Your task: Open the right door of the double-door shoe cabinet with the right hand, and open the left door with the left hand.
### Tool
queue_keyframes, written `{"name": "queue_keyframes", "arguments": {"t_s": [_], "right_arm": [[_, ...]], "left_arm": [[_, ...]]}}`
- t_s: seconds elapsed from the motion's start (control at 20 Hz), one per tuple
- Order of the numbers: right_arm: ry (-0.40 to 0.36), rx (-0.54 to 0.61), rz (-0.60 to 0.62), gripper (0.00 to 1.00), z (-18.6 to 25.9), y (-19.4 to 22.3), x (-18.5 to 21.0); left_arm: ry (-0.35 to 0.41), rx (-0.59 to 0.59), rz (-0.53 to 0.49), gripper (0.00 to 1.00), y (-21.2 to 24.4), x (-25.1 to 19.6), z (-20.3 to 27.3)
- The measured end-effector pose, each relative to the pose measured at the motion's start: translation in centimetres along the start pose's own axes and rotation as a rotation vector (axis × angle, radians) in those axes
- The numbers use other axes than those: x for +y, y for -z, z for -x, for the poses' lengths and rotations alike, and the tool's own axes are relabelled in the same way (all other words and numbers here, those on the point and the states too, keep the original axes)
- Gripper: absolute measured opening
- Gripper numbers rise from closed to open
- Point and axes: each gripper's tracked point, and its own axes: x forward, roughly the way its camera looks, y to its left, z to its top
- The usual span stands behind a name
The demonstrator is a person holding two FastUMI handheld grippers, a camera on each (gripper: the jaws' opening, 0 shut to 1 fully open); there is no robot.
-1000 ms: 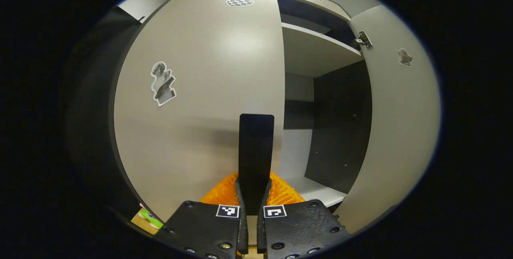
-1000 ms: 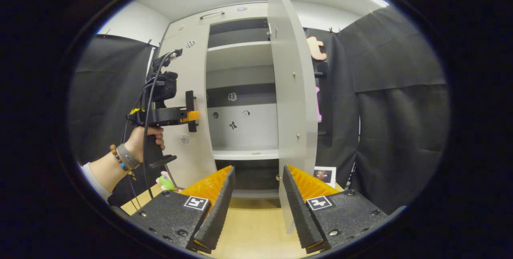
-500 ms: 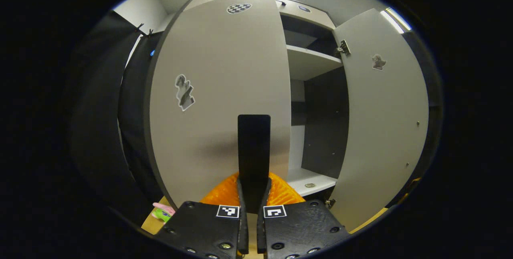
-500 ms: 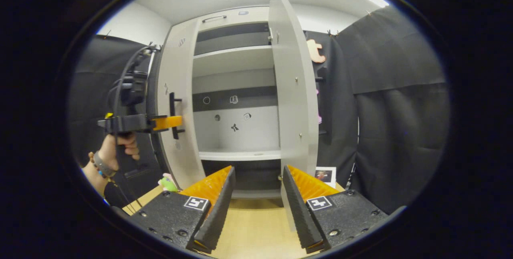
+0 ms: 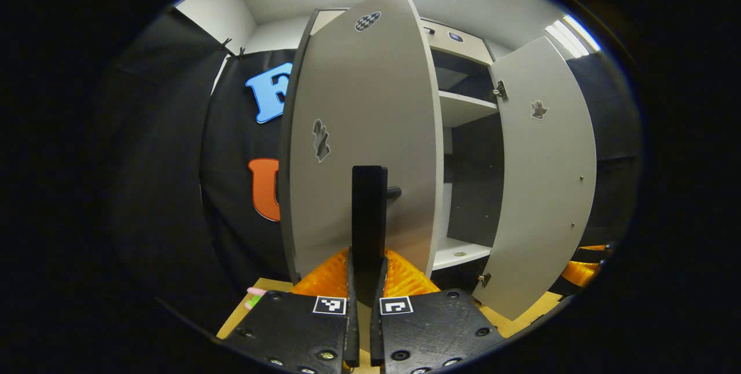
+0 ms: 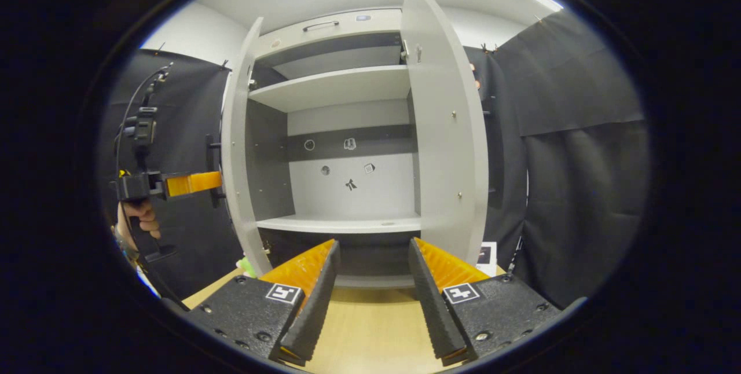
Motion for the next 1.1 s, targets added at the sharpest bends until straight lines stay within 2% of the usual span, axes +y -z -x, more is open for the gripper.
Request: {"name": "queue_keyframes", "arguments": {"t_s": [0.15, 0.25, 0.7, 0.8, 0.95, 1.0, 1.05, 1.1], "right_arm": [[0.002, 0.015, 0.008, 0.75, -0.6, 0.4, 0.2], [-0.002, 0.029, 0.007, 0.74, -1.1, 0.7, 0.5], [0.002, 0.044, 0.012, 0.75, -2.8, 1.2, 0.9], [0.008, 0.047, 0.014, 0.75, -3.1, 1.2, 0.9], [0.004, 0.055, 0.010, 0.75, -3.3, 1.4, 1.2], [0.000, 0.055, 0.010, 0.75, -3.3, 1.4, 1.4], [-0.003, 0.053, 0.011, 0.74, -3.3, 1.4, 1.5], [-0.004, 0.051, 0.014, 0.74, -3.3, 1.3, 1.6]], "left_arm": [[-0.041, -0.003, -0.018, 0.06, 0.0, 2.6, 1.6], [-0.061, -0.009, -0.028, 0.03, 0.0, 3.9, 1.9], [-0.182, -0.019, -0.053, 0.00, -0.1, 10.8, 3.0], [-0.153, -0.028, 0.003, 0.00, -0.1, 11.0, 3.1], [-0.120, -0.041, 0.001, 0.00, -0.1, 11.6, 3.1], [-0.107, -0.043, 0.008, 0.10, -0.1, 11.5, 3.1], [-0.093, -0.046, 0.010, 0.00, 0.0, 11.5, 3.0], [-0.080, -0.053, 0.009, 0.00, -0.1, 11.4, 3.0]]}}
